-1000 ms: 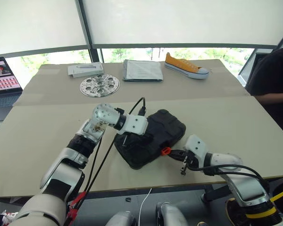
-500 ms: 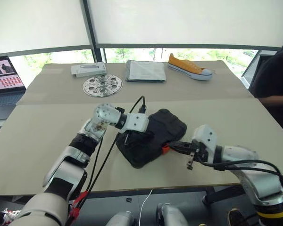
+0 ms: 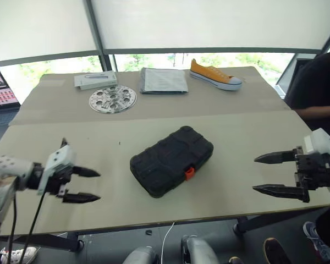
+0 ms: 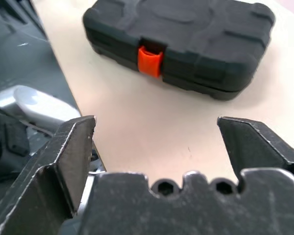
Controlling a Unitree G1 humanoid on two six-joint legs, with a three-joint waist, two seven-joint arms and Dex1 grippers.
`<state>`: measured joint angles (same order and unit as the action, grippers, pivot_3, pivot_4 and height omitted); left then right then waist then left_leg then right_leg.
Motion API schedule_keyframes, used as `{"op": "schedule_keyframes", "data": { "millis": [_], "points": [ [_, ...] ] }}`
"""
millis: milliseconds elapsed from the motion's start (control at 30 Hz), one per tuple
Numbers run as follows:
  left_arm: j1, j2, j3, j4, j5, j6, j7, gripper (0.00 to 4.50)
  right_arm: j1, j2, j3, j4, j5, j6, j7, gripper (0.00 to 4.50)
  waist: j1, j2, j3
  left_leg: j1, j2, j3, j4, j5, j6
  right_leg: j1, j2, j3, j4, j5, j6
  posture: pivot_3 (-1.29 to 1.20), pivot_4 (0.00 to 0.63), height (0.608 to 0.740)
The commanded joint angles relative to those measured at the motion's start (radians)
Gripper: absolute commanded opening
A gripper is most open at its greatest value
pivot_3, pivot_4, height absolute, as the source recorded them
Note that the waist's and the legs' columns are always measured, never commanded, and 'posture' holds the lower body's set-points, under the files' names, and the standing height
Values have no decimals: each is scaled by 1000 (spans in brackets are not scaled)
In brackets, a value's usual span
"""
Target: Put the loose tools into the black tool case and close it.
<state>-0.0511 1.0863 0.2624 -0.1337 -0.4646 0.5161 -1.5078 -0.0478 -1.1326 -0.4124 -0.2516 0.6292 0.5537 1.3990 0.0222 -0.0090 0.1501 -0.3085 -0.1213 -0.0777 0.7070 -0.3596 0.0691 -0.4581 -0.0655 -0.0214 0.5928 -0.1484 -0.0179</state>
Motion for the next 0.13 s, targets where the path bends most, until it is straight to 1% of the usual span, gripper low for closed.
{"op": "schedule_keyframes", "data": {
  "millis": [33,133],
  "points": [
    [7,-27,76,-86,-67,53,87,4015,-75,-17,40,63,-4,-43,42,4444,8,2,2,0,-1,0,0,0,-1,0,-1,0,0,0,0,0,150,740],
    [23,-37,77,-108,-64,37,116,4015,-127,-7,87,90,-16,-57,44,4444,9,3,2,0,-2,0,0,-2,-3,0,-3,-1,1,0,0,0,150,740]
  ]
}}
